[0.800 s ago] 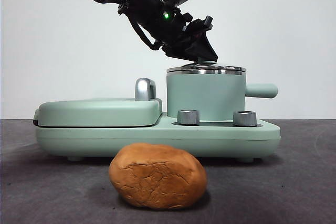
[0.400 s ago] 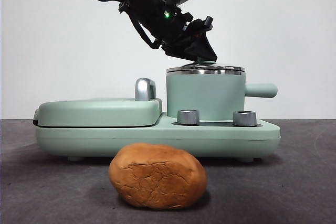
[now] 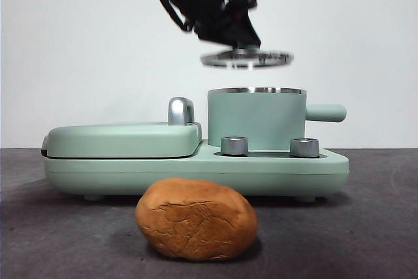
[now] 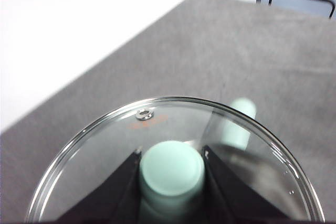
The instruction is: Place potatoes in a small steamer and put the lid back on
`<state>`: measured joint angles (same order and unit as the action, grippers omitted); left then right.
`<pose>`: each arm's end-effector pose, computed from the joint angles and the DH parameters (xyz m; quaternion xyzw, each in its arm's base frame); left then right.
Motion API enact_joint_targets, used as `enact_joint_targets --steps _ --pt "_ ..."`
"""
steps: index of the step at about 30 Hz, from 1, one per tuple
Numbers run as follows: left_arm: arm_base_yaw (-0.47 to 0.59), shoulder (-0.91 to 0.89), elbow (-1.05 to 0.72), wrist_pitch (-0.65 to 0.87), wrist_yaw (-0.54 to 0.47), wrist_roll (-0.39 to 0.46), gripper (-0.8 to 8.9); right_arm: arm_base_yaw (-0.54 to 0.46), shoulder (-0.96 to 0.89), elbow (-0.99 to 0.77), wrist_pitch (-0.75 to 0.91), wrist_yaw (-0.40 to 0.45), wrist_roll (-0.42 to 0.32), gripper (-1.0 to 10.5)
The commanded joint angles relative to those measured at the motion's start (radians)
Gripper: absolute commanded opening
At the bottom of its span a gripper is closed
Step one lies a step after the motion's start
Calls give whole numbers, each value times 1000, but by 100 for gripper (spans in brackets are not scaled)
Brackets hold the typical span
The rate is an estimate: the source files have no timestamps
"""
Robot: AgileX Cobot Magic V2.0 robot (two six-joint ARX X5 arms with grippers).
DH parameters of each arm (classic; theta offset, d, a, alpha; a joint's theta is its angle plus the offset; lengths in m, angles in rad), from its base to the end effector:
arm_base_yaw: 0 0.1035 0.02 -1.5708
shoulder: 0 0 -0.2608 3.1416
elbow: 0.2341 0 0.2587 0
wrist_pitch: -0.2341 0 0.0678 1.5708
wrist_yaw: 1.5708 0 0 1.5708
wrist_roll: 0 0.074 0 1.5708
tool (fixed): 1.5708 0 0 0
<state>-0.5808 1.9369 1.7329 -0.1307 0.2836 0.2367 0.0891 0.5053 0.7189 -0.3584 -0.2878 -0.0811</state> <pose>0.4092 -0.2934 0.3092 0.1302 0.1148 -0.4296 0.8862 0.1598 0.0354 0.3217 -0.0325 0.0643 0.1896 0.9792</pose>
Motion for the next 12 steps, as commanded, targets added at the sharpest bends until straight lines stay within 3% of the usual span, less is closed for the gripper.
enact_joint_targets --steps 1,12 --pt "-10 -65 48 -2 4 5 11 2 3 16 5 0 10 339" --pt "-8 -291 46 -164 4 14 14 2 3 16 5 0 10 339"
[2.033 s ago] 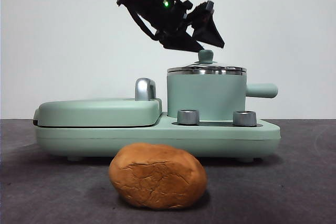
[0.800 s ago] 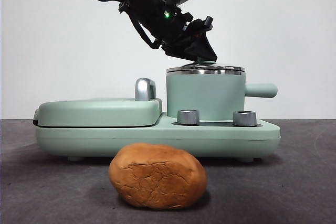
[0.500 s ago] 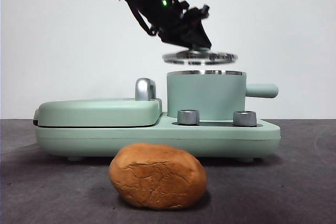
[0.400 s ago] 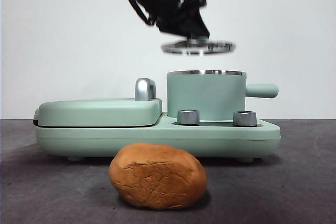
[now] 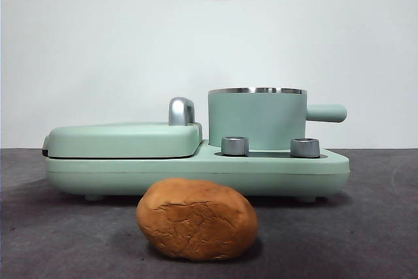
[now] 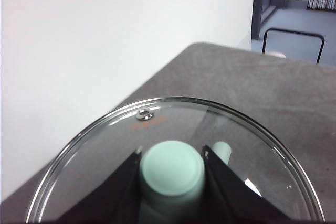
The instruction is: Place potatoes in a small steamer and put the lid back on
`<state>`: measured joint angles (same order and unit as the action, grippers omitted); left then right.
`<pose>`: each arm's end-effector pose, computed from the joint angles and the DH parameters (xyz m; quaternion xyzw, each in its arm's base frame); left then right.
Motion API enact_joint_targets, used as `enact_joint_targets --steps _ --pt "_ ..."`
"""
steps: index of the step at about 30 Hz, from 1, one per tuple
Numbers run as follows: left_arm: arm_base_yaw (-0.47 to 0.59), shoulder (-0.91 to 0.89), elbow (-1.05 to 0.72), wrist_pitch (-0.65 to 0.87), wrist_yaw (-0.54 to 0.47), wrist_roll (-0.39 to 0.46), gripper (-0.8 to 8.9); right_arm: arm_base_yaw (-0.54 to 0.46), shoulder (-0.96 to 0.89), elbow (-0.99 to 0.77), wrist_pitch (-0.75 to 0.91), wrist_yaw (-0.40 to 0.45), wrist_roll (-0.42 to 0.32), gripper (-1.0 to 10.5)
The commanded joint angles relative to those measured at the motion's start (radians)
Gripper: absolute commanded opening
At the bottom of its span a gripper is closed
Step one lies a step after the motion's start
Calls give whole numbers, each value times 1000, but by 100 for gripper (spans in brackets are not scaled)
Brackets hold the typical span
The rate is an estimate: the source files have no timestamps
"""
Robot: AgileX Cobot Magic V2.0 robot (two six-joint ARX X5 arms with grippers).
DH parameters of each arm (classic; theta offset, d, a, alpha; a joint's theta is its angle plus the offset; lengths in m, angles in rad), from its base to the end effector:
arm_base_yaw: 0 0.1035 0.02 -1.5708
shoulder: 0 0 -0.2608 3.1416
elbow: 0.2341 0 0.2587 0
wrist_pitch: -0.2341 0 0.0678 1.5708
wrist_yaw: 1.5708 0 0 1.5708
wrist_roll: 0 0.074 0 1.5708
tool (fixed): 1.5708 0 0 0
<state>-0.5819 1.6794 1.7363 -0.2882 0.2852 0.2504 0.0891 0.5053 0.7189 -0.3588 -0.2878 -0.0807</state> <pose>0.3488 -0.2544 0.4052 0.1295 0.0611 -0.4283 0.8922 0.1598 0.0354 0.3217 -0.0323 0.0646 0.1896 0.9792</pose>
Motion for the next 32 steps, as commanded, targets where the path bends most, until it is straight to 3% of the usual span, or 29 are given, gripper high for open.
enact_joint_targets --steps 1,6,17,25,32 --pt "-6 -50 43 -29 2 0 14 2 3 16 6 0 10 339" --pt "17 -132 31 -163 -5 20 15 16 3 16 6 0 10 339" --pt "53 -405 -218 -180 -89 16 15 88 3 16 6 -1 2 339" --pt "92 -682 -498 -187 -156 -80 15 177 39 16 5 -57 -24 339" --pt "119 -919 -726 -204 -218 -192 14 377 185 16 -25 -51 -128 339"
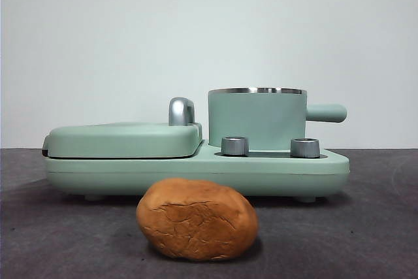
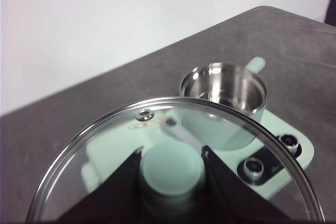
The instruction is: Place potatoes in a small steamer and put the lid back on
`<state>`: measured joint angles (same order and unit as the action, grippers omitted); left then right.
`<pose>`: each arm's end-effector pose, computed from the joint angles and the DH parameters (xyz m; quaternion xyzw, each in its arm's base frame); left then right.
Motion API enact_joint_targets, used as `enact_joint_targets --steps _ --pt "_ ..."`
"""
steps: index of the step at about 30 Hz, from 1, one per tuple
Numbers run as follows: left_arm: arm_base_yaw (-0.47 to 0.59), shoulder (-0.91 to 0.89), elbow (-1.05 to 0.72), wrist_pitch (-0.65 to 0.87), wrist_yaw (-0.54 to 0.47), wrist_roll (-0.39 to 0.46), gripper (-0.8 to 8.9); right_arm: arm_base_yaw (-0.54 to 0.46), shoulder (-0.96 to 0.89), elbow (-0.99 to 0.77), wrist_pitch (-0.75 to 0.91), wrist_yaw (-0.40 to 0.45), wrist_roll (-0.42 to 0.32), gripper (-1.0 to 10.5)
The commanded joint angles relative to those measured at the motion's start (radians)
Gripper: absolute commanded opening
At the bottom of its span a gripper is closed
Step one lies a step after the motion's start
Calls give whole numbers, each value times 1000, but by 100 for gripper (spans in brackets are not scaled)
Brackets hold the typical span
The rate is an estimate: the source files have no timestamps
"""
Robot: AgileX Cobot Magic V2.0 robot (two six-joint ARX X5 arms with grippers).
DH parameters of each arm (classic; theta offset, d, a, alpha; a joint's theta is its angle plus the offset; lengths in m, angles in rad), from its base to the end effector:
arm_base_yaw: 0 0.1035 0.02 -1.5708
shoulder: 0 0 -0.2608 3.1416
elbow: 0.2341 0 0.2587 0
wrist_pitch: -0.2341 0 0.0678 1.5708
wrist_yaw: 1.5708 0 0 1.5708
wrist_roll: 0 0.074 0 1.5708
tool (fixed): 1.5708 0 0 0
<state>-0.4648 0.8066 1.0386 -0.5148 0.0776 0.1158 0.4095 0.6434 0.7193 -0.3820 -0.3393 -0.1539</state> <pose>0.1821 -0.0977 0.3685 0.0823 0.1227 -0.2728 0.9507 0.1635 0.0978 0.2974 -0.0760 0.1241 0.3721 0.9167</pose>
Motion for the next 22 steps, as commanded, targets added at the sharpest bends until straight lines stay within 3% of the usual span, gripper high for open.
enact_joint_targets --steps 1,13,22 --pt "5 -70 -49 11 -16 -64 14 78 66 16 -5 0 -64 339" --pt "23 -180 -119 -93 -49 -102 14 378 440 16 9 41 -155 340" --pt "23 -180 -119 -92 -49 -109 14 453 661 16 124 59 -203 389"
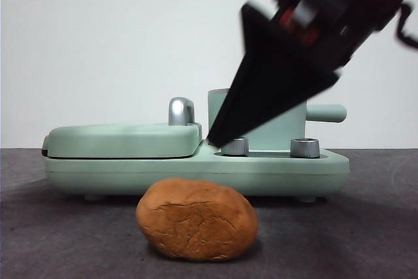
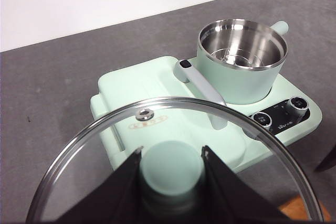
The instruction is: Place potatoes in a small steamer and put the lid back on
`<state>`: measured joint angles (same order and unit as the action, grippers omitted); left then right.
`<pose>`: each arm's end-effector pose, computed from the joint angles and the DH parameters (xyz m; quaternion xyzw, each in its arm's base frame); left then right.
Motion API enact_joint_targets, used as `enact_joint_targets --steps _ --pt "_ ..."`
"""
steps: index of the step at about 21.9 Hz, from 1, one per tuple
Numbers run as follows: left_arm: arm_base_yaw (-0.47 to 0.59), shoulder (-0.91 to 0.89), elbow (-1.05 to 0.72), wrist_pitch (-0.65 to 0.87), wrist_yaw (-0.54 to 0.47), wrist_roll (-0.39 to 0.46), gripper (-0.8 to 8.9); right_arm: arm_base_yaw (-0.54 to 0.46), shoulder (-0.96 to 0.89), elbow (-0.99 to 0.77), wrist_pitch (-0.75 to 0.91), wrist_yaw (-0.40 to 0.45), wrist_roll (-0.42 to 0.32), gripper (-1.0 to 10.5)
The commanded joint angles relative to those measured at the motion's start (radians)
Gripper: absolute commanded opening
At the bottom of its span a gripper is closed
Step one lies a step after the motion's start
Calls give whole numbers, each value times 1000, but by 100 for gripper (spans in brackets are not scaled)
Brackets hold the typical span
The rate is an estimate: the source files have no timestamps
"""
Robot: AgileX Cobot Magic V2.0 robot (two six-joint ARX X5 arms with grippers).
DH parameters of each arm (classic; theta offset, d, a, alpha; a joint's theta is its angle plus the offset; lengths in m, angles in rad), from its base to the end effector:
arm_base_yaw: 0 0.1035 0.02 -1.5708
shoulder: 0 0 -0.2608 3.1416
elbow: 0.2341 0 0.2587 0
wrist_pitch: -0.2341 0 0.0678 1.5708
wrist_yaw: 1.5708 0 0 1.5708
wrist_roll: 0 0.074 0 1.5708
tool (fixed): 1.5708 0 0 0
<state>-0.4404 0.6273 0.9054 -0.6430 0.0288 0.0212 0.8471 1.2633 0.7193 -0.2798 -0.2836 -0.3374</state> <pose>0.1500 -0.0730 0.3328 0.0472 0.1752 -0.2305 0.9560 0.1711 0.2249 0.1713 -0.2396 0.2967 0.5485 0.7441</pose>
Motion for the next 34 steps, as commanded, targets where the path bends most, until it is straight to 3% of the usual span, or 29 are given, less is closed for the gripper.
enact_joint_targets --steps 1,11,14,17,20,26,29,34 --pt "-2 0 14 36 0 -15 14 16 59 16 31 3 -19 389" --pt "-2 0 14 36 0 -14 14 17 212 16 71 23 -18 379" --pt "-2 0 14 36 0 -14 14 18 227 16 66 23 -12 199" --pt "-2 0 14 36 0 -14 14 17 200 18 34 18 26 177" --pt "-2 0 14 36 0 -14 14 16 117 55 -104 27 60 177" --pt "-2 0 14 37 0 -14 14 -13 -55 272 -449 139 179 177" --pt "-2 0 14 37 0 -14 14 -63 -50 450 -596 186 200 177" --pt "-2 0 14 37 0 -14 14 -153 23 649 -702 232 239 177"
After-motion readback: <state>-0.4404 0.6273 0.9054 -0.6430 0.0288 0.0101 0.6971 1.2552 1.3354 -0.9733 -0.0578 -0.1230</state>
